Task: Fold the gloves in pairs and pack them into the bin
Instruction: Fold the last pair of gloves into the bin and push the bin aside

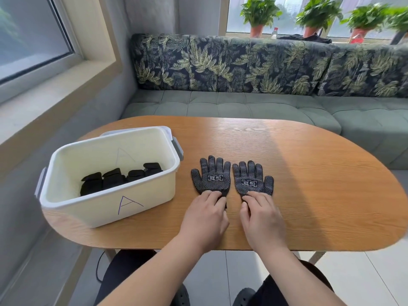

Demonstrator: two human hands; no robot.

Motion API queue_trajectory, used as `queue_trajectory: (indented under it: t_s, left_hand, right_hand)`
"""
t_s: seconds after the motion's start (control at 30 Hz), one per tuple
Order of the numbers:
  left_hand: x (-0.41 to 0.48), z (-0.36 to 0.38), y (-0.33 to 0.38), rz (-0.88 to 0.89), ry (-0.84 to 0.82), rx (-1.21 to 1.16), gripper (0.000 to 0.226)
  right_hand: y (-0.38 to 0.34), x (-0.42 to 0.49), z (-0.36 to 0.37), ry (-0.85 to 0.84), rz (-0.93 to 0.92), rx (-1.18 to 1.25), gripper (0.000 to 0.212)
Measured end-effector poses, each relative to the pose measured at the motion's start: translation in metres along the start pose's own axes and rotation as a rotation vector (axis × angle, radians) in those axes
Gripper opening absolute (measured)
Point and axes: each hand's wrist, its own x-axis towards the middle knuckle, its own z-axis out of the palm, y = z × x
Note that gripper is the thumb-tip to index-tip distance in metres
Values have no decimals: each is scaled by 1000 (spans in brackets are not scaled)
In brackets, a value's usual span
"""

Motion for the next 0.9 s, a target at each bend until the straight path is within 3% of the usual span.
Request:
queue_trajectory:
  t_s: [0.27,0.37,0.47,0.57,0.9]
  left_hand:
    - [-16,-4,0,-2,-135,-25,64]
    - [-17,-5,2,-18,-112,-47,60]
    - [-21,-6,5,-37,-33,-27,46]
    - [-24,-6,7,-42,1,7,39]
    - [-22,-4,5,-62,22,48,42]
  right_hand:
    - [2,1,0,-24,77,40,25]
    - [5,1,-5,6,141,22,21]
    - [4,2,-13,46,357,-90,16]
    - [3,5,-14,-1,502,-162,28]
    - [0,11,-15,-19,631,-191,46]
